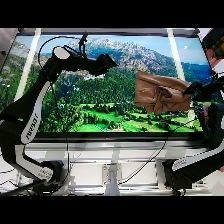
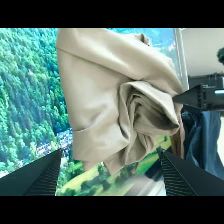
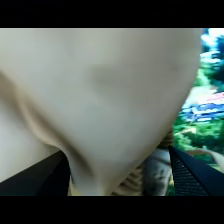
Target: Fold the clothes and pants, and hang the long-sleeved shirts on hangers.
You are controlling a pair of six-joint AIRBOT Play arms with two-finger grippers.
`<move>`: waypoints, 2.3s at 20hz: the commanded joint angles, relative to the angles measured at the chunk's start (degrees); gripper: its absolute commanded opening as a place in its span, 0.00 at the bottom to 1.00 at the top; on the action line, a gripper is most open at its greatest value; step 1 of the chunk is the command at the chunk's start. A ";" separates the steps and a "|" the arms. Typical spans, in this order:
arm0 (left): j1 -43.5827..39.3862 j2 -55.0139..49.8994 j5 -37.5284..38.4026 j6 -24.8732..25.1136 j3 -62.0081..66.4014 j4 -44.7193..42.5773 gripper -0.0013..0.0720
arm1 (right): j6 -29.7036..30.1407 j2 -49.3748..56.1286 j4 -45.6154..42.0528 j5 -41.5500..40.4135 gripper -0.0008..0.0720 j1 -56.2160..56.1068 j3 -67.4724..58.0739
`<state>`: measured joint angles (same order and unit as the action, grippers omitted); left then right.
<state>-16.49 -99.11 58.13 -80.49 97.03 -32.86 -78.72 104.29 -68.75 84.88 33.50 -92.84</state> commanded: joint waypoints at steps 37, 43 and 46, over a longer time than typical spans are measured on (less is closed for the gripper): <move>1.40 0.00 0.02 -0.02 0.00 0.55 0.81 | 26.23 -3.72 68.13 -3.93 0.06 -5.14 -1.70; 1.73 1.64 0.02 7.04 0.02 6.21 0.65 | 25.00 -16.52 70.49 -6.45 0.06 5.44 -1.66; 1.73 5.07 0.04 9.44 0.02 6.75 0.65 | 22.08 -22.03 70.38 -10.40 0.06 15.02 -1.62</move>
<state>-14.83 -96.42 58.15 -74.46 97.03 -27.79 -54.39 87.59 0.80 78.24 40.99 -94.39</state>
